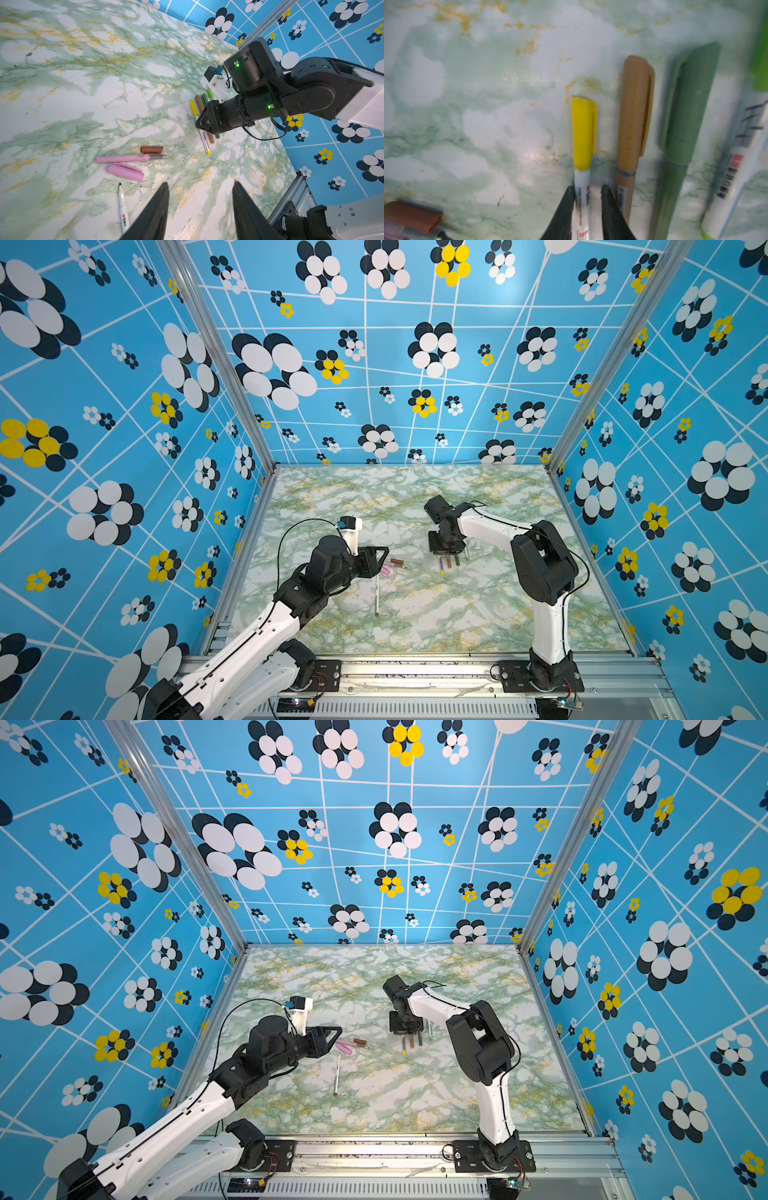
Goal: Insert the pens into the pen caps
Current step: 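Lower the yellow-capped marker beside the other markers and open the right gripper, then move the right gripper to the white red-ended pen and grasp it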
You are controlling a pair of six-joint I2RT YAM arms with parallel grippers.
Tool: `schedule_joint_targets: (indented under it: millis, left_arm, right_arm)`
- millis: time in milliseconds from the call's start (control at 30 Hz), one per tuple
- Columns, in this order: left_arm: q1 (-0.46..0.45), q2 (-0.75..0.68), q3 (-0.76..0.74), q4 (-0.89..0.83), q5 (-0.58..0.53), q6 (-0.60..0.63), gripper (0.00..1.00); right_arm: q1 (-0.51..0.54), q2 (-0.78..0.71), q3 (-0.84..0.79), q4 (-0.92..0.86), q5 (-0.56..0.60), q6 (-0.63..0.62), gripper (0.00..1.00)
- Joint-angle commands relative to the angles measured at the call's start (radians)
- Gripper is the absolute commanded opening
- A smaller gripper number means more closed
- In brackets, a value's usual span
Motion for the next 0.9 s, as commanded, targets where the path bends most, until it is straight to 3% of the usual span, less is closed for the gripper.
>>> schedule_joint_targets:
  millis: [0,233,433,667,867]
  left_arm:
    - [0.014,-0.009,-0.007,-0.018,-0.001,0.017,0.51]
    - [0.055,-0.029,0.014,-0.042,0.012,0.024,0.56]
    - [0.132,-0.067,0.019,-0.068,0.053,0.001,0.67]
    - [0.190,-0.151,-0.005,-0.133,0.042,-0.023,0.76]
    - [0.228,-0.264,-0.044,-0.241,-0.026,-0.077,0.82]
  right_arm:
    - [-0.006,-0.024,0.034,-0.052,0.014,-0.007,0.29]
    - [-0.002,-0.193,0.051,-0.015,-0.078,-0.043,0.35]
    - [0.054,-0.306,0.045,0.030,-0.181,-0.158,0.36]
    - [0.203,-0.290,0.043,0.009,-0.170,-0.322,0.36]
    - [0.331,-0.229,0.039,0.030,-0.128,-0.378,0.38]
